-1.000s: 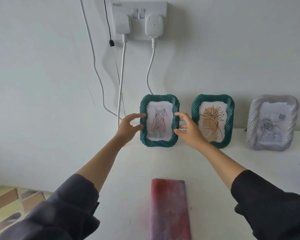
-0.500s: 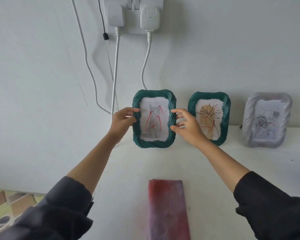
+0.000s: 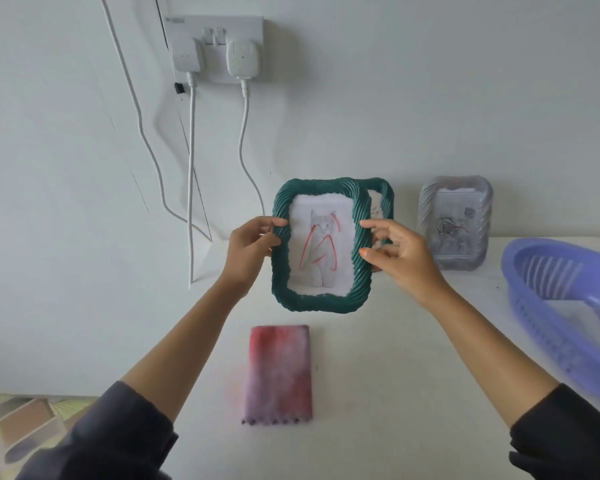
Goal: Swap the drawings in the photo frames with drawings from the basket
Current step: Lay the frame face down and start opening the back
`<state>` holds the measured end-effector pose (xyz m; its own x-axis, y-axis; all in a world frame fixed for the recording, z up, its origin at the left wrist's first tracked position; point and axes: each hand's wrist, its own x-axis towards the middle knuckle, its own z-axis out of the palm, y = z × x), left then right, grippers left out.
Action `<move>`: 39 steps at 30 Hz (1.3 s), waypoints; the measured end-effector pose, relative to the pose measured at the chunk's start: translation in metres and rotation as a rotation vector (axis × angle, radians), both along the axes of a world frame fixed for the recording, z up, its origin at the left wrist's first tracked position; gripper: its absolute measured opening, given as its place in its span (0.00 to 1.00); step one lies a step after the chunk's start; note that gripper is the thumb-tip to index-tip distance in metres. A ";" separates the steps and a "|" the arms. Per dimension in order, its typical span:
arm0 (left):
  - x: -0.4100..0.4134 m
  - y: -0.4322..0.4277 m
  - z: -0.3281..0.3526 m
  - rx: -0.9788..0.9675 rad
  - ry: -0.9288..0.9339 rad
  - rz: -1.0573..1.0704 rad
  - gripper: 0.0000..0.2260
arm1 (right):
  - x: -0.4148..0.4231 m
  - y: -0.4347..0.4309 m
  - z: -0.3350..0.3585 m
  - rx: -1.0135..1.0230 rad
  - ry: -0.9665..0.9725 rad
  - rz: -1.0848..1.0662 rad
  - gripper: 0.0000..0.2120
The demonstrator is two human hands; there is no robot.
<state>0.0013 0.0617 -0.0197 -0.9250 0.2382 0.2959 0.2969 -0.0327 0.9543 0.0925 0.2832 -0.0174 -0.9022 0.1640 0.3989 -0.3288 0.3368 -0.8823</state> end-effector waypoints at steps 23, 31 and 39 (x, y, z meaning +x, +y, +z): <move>0.162 0.135 -0.030 -0.240 -0.337 0.061 0.13 | 0.114 0.072 0.045 0.283 -0.153 -0.048 0.13; 0.173 0.149 -0.004 0.003 -0.392 0.098 0.12 | 0.100 0.042 0.037 0.585 -0.285 -0.012 0.11; 0.157 0.132 -0.026 -0.115 -0.433 0.096 0.13 | 0.099 0.055 0.026 0.398 -0.273 0.031 0.04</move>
<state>0.1585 0.1940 -0.0459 -0.9773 0.1536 -0.1458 -0.1333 0.0888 0.9871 0.1917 0.3379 0.0084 -0.9847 0.0176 0.1735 -0.1190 0.6596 -0.7421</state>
